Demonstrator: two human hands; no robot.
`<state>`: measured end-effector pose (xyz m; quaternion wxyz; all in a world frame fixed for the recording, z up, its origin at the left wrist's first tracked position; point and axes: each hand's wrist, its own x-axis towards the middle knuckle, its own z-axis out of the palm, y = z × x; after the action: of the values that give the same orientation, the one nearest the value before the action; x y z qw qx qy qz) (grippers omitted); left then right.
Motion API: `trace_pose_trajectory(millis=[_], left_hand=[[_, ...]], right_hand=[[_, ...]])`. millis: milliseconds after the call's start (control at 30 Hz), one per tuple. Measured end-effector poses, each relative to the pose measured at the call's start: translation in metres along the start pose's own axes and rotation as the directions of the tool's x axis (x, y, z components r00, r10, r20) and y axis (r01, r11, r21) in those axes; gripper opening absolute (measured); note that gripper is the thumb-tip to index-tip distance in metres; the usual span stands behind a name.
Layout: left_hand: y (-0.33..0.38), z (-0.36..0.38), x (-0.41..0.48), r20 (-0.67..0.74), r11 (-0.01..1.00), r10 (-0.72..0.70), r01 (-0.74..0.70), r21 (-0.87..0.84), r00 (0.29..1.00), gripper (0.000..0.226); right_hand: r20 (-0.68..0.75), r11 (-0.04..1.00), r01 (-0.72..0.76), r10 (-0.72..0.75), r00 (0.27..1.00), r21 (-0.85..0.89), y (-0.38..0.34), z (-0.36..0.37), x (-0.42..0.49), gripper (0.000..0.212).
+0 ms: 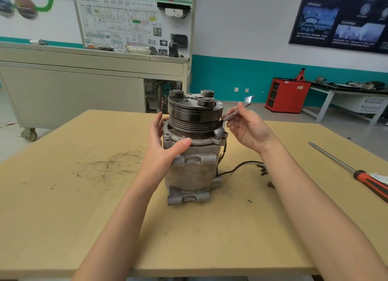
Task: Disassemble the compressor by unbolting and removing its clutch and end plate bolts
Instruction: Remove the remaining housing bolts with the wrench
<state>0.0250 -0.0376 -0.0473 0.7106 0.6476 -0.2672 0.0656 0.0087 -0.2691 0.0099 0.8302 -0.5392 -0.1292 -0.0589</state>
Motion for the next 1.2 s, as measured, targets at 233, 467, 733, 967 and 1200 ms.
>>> trace_pose_trajectory(millis=[233,467,733,967,1200], left_hand=[[-0.001,0.0,0.001,0.001,1.0,-0.008,0.008,-0.006,1.0,0.108],[0.002,0.0,-0.001,0.008,1.0,-0.017,0.017,0.004,1.0,0.111],[0.003,0.0,-0.001,0.011,1.0,-0.011,0.011,0.005,1.0,0.111],[-0.001,0.0,0.0,0.005,1.0,-0.011,0.011,-0.003,1.0,0.111],[-0.003,0.0,0.001,0.013,1.0,0.005,-0.005,-0.005,1.0,0.108]], right_hand=[[-0.176,0.679,0.399,-0.612,0.771,-0.616,-0.027,0.042,-0.049,0.025],[0.522,-0.249,0.534,-0.724,0.451,-0.808,-0.011,0.076,-0.08,0.033],[0.746,-0.604,0.44,-0.572,0.341,-0.664,0.013,0.077,-0.09,0.042],[-0.009,0.703,0.486,-0.573,0.819,-0.519,-0.002,0.034,-0.079,0.019],[-0.002,0.997,0.063,-0.063,0.998,0.049,0.005,0.002,-0.02,0.036]])
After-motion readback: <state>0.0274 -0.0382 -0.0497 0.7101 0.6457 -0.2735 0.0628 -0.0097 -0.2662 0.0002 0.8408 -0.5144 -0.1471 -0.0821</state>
